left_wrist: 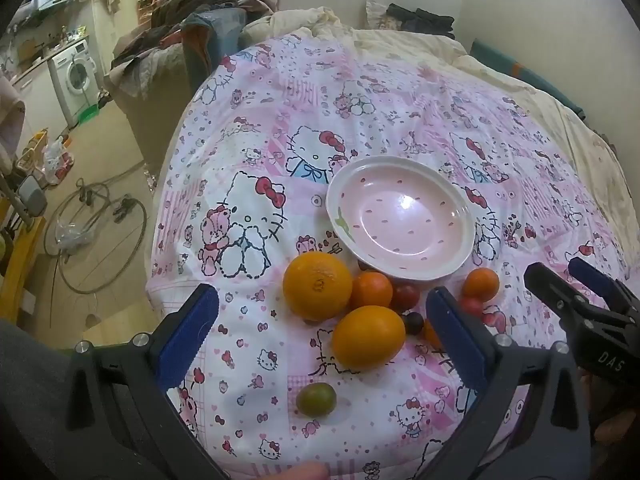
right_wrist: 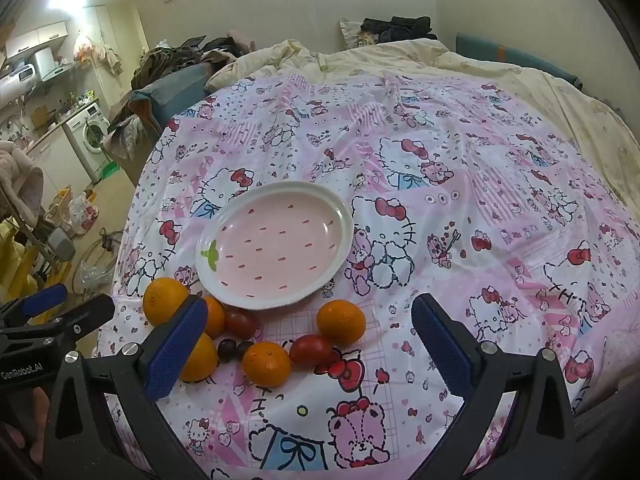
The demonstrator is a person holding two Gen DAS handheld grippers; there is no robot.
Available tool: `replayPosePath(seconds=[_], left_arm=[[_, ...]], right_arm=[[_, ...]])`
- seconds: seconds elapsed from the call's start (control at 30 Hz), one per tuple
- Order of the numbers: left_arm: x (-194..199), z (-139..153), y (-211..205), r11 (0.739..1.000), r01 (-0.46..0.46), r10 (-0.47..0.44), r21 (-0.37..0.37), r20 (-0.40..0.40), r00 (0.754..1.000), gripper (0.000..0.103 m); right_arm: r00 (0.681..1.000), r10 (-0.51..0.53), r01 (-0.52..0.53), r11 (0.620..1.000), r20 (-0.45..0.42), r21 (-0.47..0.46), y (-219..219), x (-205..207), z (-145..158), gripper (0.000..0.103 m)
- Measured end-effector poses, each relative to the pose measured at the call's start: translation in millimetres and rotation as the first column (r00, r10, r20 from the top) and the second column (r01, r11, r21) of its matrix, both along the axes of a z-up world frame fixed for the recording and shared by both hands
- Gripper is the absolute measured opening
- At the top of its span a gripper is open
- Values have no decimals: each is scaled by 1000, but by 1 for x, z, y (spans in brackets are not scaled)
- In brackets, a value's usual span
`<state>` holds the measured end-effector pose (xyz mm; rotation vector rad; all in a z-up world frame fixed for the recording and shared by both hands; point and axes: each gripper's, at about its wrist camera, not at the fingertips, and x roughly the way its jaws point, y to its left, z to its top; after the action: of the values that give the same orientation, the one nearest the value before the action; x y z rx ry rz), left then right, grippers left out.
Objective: Organize fruits
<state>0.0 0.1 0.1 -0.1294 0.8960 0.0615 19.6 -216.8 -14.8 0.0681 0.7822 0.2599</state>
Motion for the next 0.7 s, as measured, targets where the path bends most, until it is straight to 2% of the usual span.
replayPosePath(seconds=[0.7], left_arm=[[0, 1, 2, 1000, -7, 7, 4, 5, 1000, 102]], right_arm=[[1000, -2, 2, 1000, -6, -9, -1, 1, -2, 103]])
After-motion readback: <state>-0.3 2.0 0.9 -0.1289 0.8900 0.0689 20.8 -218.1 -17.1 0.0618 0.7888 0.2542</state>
